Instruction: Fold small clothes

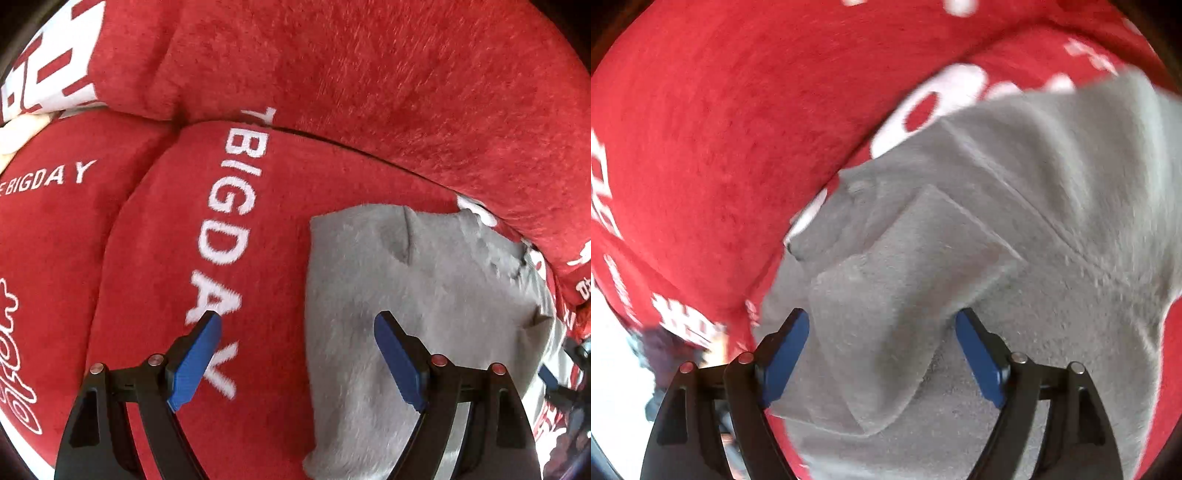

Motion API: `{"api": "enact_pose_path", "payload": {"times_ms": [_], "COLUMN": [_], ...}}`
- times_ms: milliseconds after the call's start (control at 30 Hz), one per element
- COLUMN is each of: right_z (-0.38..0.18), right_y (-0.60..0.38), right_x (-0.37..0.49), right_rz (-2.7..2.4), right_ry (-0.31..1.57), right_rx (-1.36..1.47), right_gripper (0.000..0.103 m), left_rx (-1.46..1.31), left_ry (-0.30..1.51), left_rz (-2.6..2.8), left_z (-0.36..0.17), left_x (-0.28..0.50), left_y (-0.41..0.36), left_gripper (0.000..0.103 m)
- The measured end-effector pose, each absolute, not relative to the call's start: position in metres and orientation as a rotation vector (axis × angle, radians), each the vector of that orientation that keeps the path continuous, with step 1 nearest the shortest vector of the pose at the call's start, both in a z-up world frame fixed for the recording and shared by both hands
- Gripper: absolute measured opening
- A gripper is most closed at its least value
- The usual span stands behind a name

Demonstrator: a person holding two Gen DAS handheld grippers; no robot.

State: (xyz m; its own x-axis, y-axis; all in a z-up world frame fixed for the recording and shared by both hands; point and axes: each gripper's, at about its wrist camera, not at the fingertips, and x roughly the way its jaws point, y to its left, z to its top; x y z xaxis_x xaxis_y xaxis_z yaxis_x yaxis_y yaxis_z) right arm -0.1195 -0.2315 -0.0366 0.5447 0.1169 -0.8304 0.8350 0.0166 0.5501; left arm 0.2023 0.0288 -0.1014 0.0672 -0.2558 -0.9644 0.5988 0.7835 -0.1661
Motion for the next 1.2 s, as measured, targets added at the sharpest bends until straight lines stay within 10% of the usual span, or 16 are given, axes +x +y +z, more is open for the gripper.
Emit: {"api": "enact_pose_path", "payload": {"times_ms": [333, 400, 433, 467, 833, 1133, 1200], "right_z": [-0.046, -0.058, -0.061, -0.063, -0.036, -0.022, -0.035], "right_y": [-0.24, -0.238, -0.239, -0.241, -0.277, -0.212, -0.183], "right_x": [-0.125, -0.14, -0.142, -0.14, -0.133, -0.136, -0.108], "right_rz": [-0.707, -0.722, -0.736, -0.729, -0.747, -0.557, -0.41], "right_ry": [0.856, 0.802, 0.806, 0.825, 0.932, 0.856, 0.834], "right_rx": [1.584, 1.674, 1.688, 1.683, 1.407, 1.596, 1.711], "right_gripper": [0.07, 0.05, 0.013, 0.007, 0.012, 0.039, 0.045], "left_rx": [0.397, 0.404, 0.405, 0.406, 0.409, 0.362, 0.366], "left_ry": [1.321, 1.321, 1.315, 1.305, 1.287, 1.392, 1.409], "left_rz": [-0.586, -0.573, -0.565, -0.556, -0.54, -0.689, -0.705], "left_z": [-0.096, -0.098, -0.098, -0.096, -0.08, -0.095, -0.1], "left_x": [0.187, 0.185, 0.184, 0.183, 0.18, 0.212, 0.214], "left_y": [0.018, 0.018, 0.017, 0.018, 0.037, 0.007, 0.0], "left_gripper": [0.085, 0.085, 0.085, 0.085, 0.085, 0.085, 0.071]}}
